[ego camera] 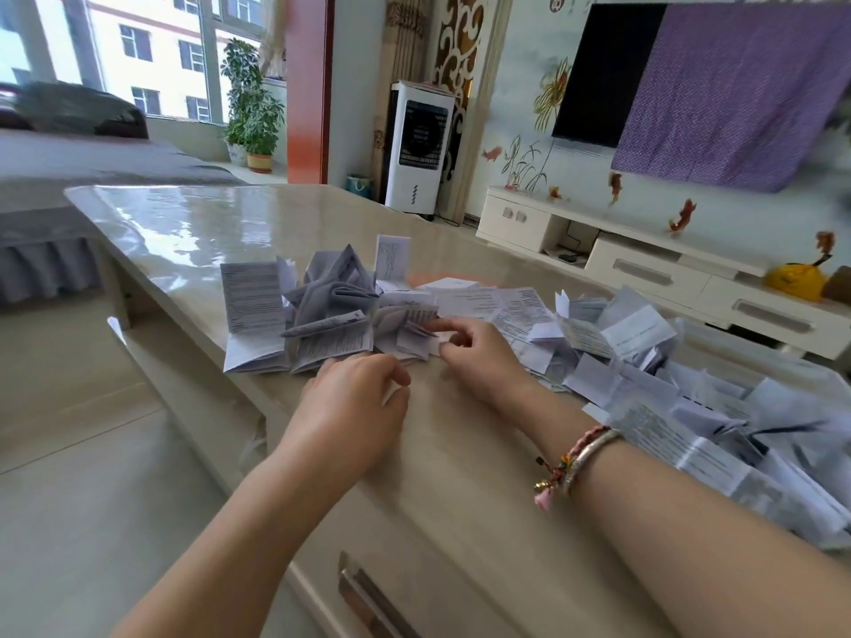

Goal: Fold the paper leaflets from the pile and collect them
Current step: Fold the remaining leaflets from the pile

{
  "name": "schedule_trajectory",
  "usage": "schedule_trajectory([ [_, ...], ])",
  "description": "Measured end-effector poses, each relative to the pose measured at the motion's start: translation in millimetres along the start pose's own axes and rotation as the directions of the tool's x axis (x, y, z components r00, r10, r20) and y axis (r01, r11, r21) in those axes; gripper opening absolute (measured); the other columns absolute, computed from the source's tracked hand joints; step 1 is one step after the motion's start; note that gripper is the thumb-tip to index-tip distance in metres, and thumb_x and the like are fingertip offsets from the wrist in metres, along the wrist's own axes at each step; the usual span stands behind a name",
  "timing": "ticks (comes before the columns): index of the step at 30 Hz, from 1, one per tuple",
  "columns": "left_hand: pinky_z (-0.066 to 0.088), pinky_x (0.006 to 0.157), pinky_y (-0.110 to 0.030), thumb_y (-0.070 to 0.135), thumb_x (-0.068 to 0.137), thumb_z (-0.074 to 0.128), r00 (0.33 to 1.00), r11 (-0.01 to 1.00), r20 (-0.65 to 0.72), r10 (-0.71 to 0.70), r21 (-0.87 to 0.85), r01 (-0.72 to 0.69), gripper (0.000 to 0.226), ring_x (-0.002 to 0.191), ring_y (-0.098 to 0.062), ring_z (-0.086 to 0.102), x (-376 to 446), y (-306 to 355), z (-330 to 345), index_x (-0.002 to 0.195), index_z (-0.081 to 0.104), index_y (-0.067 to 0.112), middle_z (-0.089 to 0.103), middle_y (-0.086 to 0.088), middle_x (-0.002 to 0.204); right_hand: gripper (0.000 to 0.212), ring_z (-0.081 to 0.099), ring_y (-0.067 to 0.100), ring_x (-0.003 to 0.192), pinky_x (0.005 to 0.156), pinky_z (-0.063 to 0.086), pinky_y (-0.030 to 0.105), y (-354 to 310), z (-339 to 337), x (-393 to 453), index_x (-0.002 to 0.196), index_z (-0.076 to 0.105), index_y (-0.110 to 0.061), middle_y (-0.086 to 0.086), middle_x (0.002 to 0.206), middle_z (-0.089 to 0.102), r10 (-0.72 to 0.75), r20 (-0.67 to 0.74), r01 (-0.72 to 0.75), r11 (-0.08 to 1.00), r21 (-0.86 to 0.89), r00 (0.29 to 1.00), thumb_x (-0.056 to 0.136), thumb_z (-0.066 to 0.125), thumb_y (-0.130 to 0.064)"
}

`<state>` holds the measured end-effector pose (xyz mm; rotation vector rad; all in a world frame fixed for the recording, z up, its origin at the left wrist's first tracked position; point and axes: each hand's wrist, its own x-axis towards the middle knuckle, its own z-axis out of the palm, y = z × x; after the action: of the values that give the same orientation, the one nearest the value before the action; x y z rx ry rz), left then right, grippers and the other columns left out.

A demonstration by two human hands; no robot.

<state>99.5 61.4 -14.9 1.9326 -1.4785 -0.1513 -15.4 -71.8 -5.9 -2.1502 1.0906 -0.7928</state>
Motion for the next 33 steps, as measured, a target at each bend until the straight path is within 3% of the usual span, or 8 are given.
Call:
schedule_trajectory([
  [4, 0.045, 0.086, -0.034, 0.027, 0.09, 0.055, 1.0, 1.0, -0.011, 0.008, -0.02, -0.008, 0.016, 0.099, -0.027, 0.054, -0.6, -0.2, 0.2, 0.102, 0.067, 0.028, 0.045, 0.014, 0.074, 0.025, 0.052, 0.022, 0.096, 0.081, 0.041, 0.03, 17.9, -17.1, -8.0, 0.105, 0.066, -0.02, 0.004, 0.094, 0.055, -0.084, -0.182, 0.034, 0.964, -0.264, 0.98, 0.083, 0.062, -0.011],
  [8, 0.044, 0.082, -0.032, 0.025, 0.09, 0.057, 1.0, 0.999, -0.024, -0.002, -0.049, 0.001, 0.015, 0.096, -0.028, 0.055, -1.9, 6.3, -0.8, 0.1, 0.068, 0.025, 0.04, 0.016, 0.066, 0.033, 0.04, 0.024, 0.118, 0.093, 0.033, 0.032, 24.2, -40.1, -17.4, 0.121, 0.056, -0.021, 0.005, 0.118, 0.052, -0.108, -0.221, -0.025, 0.851, -0.524, 0.969, 0.088, 0.06, -0.02],
  [13, 0.044, 0.079, -0.03, 0.024, 0.09, 0.058, 1.0, 0.998, -0.013, -0.002, -0.062, 0.001, 0.014, 0.093, -0.027, 0.057, -4.1, 11.4, 0.7, 0.098, 0.069, 0.024, 0.042, 0.015, 0.067, 0.05, 0.034, 0.026, 0.13, 0.102, 0.028, 0.037, 27.4, -53.8, -21.0, 0.138, 0.041, -0.019, 0.007, 0.132, 0.053, -0.044, -0.09, -0.037, 0.671, -0.74, 0.995, 0.095, 0.05, -0.042],
  [18, 0.045, 0.078, -0.03, 0.023, 0.09, 0.058, 1.0, 0.998, -0.005, 0.001, -0.062, -0.001, 0.014, 0.093, -0.028, 0.058, -5.3, 12.4, -1.3, 0.099, 0.069, 0.023, 0.043, 0.014, 0.067, 0.034, 0.043, 0.022, 0.127, 0.102, 0.024, 0.036, 28.9, -53.5, -26.9, 0.129, 0.051, -0.019, 0.006, 0.126, 0.059, -0.126, -0.098, -0.004, 0.595, -0.803, 0.987, 0.095, 0.047, -0.023],
  [22, 0.047, 0.089, -0.033, 0.024, 0.09, 0.058, 1.0, 0.995, 0.005, -0.006, -0.098, 0.006, 0.016, 0.101, -0.021, 0.059, -6.1, 12.0, -3.2, 0.102, 0.069, 0.023, 0.063, 0.005, 0.096, 0.024, 0.056, 0.019, 0.112, 0.1, 0.024, 0.036, 31.8, -52.6, -31.5, 0.113, 0.063, -0.022, 0.0, 0.11, 0.068, -0.263, -0.126, 0.071, 0.63, -0.774, 0.957, 0.094, 0.05, -0.017],
  [27, 0.045, 0.094, -0.031, 0.027, 0.087, 0.064, 1.0, 0.993, -0.001, 0.014, -0.121, -0.014, 0.029, 0.108, -0.015, 0.056, -6.0, 13.1, -0.4, 0.116, 0.063, 0.026, 0.06, 0.007, 0.111, 0.013, 0.067, 0.017, 0.087, 0.093, 0.039, 0.035, 27.7, -58.3, -53.8, 0.098, 0.07, -0.019, -0.004, 0.088, 0.073, -0.374, -0.11, 0.238, 0.762, -0.602, 0.921, 0.088, 0.065, -0.013],
  [31, 0.041, 0.102, -0.034, 0.03, 0.079, 0.073, 0.99, 0.977, -0.004, 0.141, -0.161, -0.14, 0.061, 0.118, -0.014, 0.051, -8.2, 16.6, 7.5, 0.134, 0.047, 0.029, 0.054, 0.009, 0.131, 0.018, 0.062, 0.003, 0.079, 0.087, 0.036, 0.011, 21.3, -63.4, -90.2, 0.094, 0.07, -0.021, -0.012, 0.085, 0.072, -0.438, -0.059, 0.372, 0.82, -0.435, 0.897, 0.083, 0.07, -0.007],
  [33, 0.039, 0.103, -0.038, 0.032, 0.076, 0.072, 0.981, 0.968, 0.0, 0.194, -0.165, -0.191, 0.066, 0.121, -0.015, 0.048, -9.6, 20.9, 11.4, 0.136, 0.045, 0.032, 0.053, 0.009, 0.133, 0.016, 0.061, 0.002, 0.085, 0.085, 0.04, 0.01, 18.9, -64.3, -106.5, 0.093, 0.071, -0.021, -0.014, 0.087, 0.071, -0.459, -0.044, 0.413, 0.834, -0.366, 0.887, 0.083, 0.066, -0.009],
])
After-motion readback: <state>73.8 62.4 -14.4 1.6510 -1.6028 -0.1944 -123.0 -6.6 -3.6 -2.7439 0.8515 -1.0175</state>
